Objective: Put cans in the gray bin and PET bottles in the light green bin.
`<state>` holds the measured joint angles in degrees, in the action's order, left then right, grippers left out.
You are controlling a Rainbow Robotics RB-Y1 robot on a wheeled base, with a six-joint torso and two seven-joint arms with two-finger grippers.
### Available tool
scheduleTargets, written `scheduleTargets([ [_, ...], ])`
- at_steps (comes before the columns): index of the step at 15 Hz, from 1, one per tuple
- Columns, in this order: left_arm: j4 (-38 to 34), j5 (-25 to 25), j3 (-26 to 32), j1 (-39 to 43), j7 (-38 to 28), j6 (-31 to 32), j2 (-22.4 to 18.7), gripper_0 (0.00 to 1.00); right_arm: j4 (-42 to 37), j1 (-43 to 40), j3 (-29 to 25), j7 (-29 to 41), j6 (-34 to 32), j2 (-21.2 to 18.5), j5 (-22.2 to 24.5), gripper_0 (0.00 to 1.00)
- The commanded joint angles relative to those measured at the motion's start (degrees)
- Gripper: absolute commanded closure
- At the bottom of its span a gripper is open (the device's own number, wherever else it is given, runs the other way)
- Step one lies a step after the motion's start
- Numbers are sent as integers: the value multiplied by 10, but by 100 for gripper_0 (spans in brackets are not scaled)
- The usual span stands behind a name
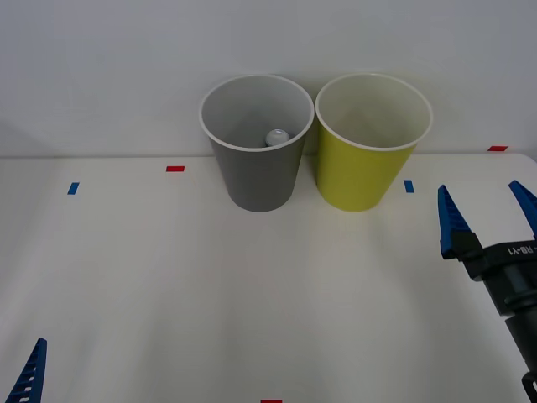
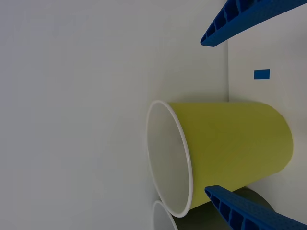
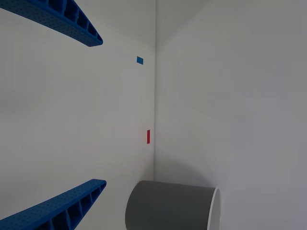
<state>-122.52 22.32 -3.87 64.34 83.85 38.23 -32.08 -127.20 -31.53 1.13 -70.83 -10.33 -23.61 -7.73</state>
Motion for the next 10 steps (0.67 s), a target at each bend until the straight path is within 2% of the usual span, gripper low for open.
scheduleTargets([
  [1,0,0,0,0,0,0,0,5,1,-83,13,-23,-75,-1,3,0],
  [2,0,0,0,0,0,0,0,5,1,-117,18,-38,-111,-1,4,0],
  [4,0,0,0,0,0,0,0,5,0,-159,25,-83,-143,-2,-12,0],
  [5,0,0,0,0,0,0,0,5,1,-181,34,-88,-157,-6,-26,0],
  [10,0,0,0,0,0,0,0,5,0,-276,48,-88,-239,-18,-18,0],
])
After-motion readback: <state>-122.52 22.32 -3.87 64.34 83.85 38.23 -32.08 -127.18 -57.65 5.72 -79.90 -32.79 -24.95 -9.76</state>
